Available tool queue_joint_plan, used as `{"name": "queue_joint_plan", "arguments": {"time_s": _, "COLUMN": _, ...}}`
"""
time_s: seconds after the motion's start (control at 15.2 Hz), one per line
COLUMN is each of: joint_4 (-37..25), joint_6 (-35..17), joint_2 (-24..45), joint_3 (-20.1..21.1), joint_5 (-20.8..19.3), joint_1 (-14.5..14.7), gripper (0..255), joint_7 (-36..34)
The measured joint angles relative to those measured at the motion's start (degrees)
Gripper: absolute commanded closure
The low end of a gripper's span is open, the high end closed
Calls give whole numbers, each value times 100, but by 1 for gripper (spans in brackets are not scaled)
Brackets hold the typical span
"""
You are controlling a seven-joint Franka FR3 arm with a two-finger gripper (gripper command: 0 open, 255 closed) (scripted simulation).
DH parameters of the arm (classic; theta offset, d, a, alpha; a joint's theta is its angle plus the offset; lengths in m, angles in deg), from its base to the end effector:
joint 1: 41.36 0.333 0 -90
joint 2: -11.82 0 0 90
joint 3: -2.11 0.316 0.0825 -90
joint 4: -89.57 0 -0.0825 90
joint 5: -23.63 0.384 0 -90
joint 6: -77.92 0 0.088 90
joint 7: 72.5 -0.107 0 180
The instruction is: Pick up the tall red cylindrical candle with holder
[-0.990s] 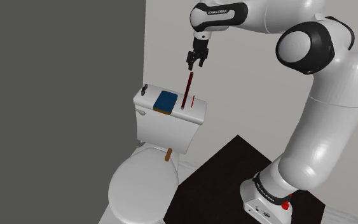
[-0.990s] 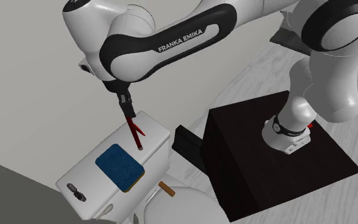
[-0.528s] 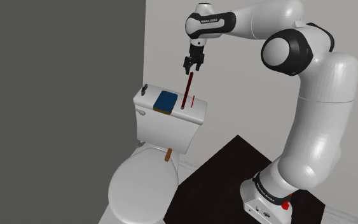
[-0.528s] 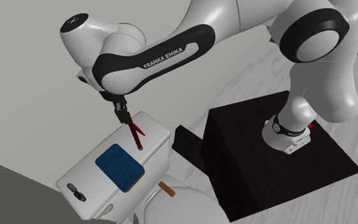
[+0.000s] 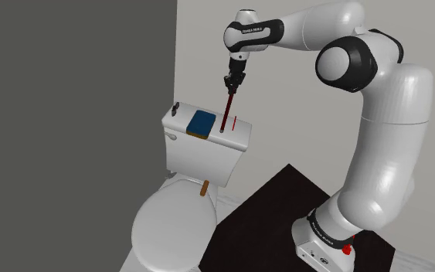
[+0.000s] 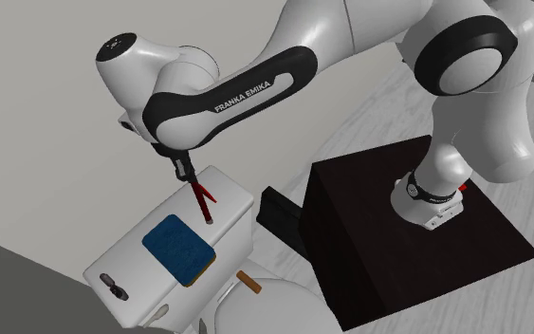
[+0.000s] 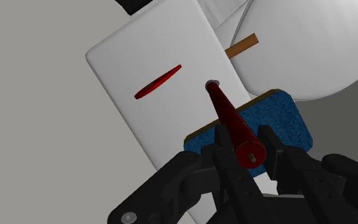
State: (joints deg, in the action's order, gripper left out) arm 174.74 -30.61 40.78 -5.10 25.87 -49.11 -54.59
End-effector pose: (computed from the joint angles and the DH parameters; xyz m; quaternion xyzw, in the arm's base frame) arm 0.6671 -0.1616 0.3749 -0.9985 -0.0250 0.0485 0.0012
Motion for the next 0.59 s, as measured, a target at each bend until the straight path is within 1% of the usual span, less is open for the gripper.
{"name": "queue_joint_plan", "arguments": {"time_s": 0.4, "joint_4": -1, "joint_6": -1, "joint_2": 1, "joint_3": 0, "joint_5": 0, "joint_1": 1, "gripper": 255, "joint_7": -1}}
{"name": "queue_joint_plan", "arguments": {"time_s": 0.59, "joint_4": -94, "joint_6": 140, "joint_2": -44, "joint_3": -2, "joint_5": -6, "joint_1": 4, "gripper": 255, "joint_7": -8}}
